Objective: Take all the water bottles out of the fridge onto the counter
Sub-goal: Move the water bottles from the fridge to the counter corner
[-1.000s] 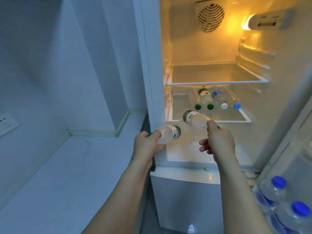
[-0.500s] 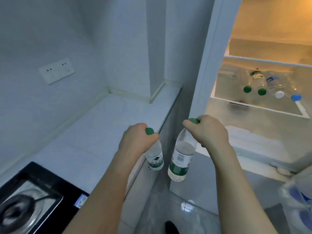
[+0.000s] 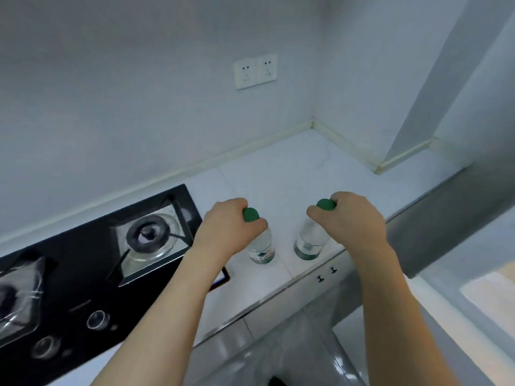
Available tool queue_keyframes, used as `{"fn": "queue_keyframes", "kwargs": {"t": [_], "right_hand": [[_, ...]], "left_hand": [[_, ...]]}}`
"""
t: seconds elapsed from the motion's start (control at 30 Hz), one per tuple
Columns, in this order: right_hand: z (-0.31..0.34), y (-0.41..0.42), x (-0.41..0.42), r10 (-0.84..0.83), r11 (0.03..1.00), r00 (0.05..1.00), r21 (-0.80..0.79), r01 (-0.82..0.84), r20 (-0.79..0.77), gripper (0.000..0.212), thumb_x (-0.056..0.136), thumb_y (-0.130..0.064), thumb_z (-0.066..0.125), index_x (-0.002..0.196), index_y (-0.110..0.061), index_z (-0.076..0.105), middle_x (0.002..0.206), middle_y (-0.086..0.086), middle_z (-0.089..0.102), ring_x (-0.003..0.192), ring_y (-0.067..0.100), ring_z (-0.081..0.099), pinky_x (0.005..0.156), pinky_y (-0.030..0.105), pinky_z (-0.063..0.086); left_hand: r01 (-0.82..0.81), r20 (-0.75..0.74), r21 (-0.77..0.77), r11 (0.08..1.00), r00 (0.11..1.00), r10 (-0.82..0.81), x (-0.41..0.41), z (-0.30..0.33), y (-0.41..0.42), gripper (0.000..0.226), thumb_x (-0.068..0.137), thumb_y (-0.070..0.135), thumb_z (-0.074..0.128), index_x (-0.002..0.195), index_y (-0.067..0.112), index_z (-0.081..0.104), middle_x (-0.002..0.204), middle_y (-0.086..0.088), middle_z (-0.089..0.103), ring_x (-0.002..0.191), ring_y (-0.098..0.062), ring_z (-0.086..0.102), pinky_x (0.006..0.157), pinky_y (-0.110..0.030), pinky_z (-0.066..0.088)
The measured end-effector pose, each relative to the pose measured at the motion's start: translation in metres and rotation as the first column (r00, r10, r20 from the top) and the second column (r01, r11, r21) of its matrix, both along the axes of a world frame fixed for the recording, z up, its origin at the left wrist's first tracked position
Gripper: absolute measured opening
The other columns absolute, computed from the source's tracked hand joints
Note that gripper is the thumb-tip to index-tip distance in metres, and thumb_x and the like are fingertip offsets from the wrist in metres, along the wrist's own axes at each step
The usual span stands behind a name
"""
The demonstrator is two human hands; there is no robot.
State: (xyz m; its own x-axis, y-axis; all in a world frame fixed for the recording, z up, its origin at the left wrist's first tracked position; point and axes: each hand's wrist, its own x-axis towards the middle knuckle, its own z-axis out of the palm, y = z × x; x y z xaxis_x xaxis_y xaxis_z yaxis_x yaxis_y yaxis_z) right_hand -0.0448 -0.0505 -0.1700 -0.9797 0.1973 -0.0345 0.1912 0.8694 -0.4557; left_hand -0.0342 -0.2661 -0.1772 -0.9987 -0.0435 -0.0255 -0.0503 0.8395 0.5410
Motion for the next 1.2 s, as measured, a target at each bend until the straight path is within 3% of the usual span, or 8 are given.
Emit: {"fn": "queue_keyframes", "kwargs": {"t": [0.13, 0.3, 0.43, 0.57, 0.7, 0.87, 1.07, 1.2], "right_hand": [[-0.006, -0.039, -0.018, 0.169, 0.984, 0.986, -0.059, -0.17, -0.014, 0.038, 0.071, -0.046, 0.059, 0.063, -0.014, 0.041, 0.057, 0.002, 0.045, 0.052, 0.023, 0.049, 0.054, 0.026, 0.035], [0.0, -0.104, -0.02, 0.385, 0.919, 0.922, -0.079, -0.386, -0.026, 0.036, 0.07, -0.045, 0.06, 0.062, -0.015, 0.041, 0.057, 0.001, 0.046, 0.052, 0.023, 0.051, 0.053, 0.026, 0.034], [0.012, -0.154, -0.008, 0.504, 0.862, 0.863, -0.048, -0.504, -0.03, 0.034, 0.07, -0.047, 0.059, 0.062, -0.016, 0.046, 0.059, 0.001, 0.054, 0.063, 0.025, 0.065, 0.055, 0.026, 0.038], [0.025, -0.22, 0.02, 0.62, 0.783, 0.783, -0.029, -0.622, -0.049, 0.035, 0.07, -0.049, 0.06, 0.063, -0.016, 0.051, 0.062, -0.001, 0.059, 0.062, 0.022, 0.062, 0.054, 0.025, 0.038], [0.035, -0.277, 0.054, 0.692, 0.718, 0.717, -0.029, -0.696, -0.085, 0.036, 0.07, -0.049, 0.061, 0.064, -0.015, 0.053, 0.061, -0.002, 0.058, 0.06, 0.019, 0.057, 0.053, 0.025, 0.036], [0.048, -0.355, 0.111, 0.783, 0.614, 0.613, -0.023, -0.789, -0.102, 0.037, 0.071, -0.05, 0.06, 0.064, -0.015, 0.051, 0.06, -0.002, 0.054, 0.058, 0.018, 0.052, 0.052, 0.027, 0.035], [0.053, -0.439, 0.185, 0.861, 0.498, 0.492, 0.019, -0.867, -0.126, 0.037, 0.069, -0.052, 0.059, 0.064, -0.016, 0.053, 0.059, -0.002, 0.059, 0.057, 0.019, 0.06, 0.052, 0.026, 0.036], [0.054, -0.492, 0.24, 0.912, 0.393, 0.383, 0.041, -0.919, -0.146, 0.036, 0.074, -0.05, 0.056, 0.066, -0.015, 0.055, 0.061, -0.002, 0.059, 0.058, 0.018, 0.058, 0.05, 0.025, 0.031]], "left_hand": [[-0.155, -0.03, -0.049, 0.987, 0.988, 0.154, 0.017, 0.009, -0.027, 0.035, 0.076, 0.036, 0.063, 0.066, 0.009, 0.044, 0.061, -0.004, 0.049, 0.056, -0.021, 0.045, 0.047, -0.027, 0.029], [-0.34, -0.047, -0.015, 0.94, 0.94, 0.339, 0.055, 0.023, -0.076, 0.03, 0.075, 0.035, 0.063, 0.072, 0.006, 0.054, 0.068, -0.008, 0.061, 0.063, -0.024, 0.058, 0.052, -0.028, 0.039], [-0.436, -0.06, 0.007, 0.9, 0.898, 0.435, 0.092, 0.033, -0.115, 0.021, 0.076, 0.039, 0.063, 0.072, 0.019, 0.058, 0.064, 0.003, 0.061, 0.06, -0.017, 0.059, 0.05, -0.025, 0.04], [-0.568, -0.106, 0.006, 0.823, 0.818, 0.565, 0.144, 0.043, -0.166, 0.031, 0.075, 0.04, 0.063, 0.066, 0.014, 0.048, 0.056, 0.002, 0.053, 0.054, -0.019, 0.053, 0.048, -0.026, 0.035], [-0.663, -0.113, 0.007, 0.748, 0.743, 0.66, 0.195, 0.053, -0.21, 0.033, 0.073, 0.04, 0.061, 0.072, 0.008, 0.05, 0.06, -0.005, 0.054, 0.054, -0.025, 0.056, 0.05, -0.034, 0.047], [-0.752, -0.172, -0.038, 0.658, 0.654, 0.737, 0.271, 0.066, -0.269, 0.025, 0.076, 0.038, 0.062, 0.068, 0.016, 0.052, 0.059, 0.0, 0.058, 0.059, -0.018, 0.058, 0.047, -0.028, 0.037], [-0.856, -0.197, -0.014, 0.516, 0.508, 0.838, 0.358, 0.067, -0.33, 0.034, 0.074, 0.039, 0.063, 0.061, 0.016, 0.041, 0.054, 0.001, 0.046, 0.053, -0.02, 0.046, 0.045, -0.027, 0.027], [-0.893, -0.177, 0.017, 0.45, 0.44, 0.88, 0.421, 0.062, -0.37, 0.038, 0.069, 0.045, 0.059, 0.064, 0.011, 0.041, 0.057, -0.006, 0.053, 0.058, -0.028, 0.061, 0.048, -0.033, 0.042]]}}
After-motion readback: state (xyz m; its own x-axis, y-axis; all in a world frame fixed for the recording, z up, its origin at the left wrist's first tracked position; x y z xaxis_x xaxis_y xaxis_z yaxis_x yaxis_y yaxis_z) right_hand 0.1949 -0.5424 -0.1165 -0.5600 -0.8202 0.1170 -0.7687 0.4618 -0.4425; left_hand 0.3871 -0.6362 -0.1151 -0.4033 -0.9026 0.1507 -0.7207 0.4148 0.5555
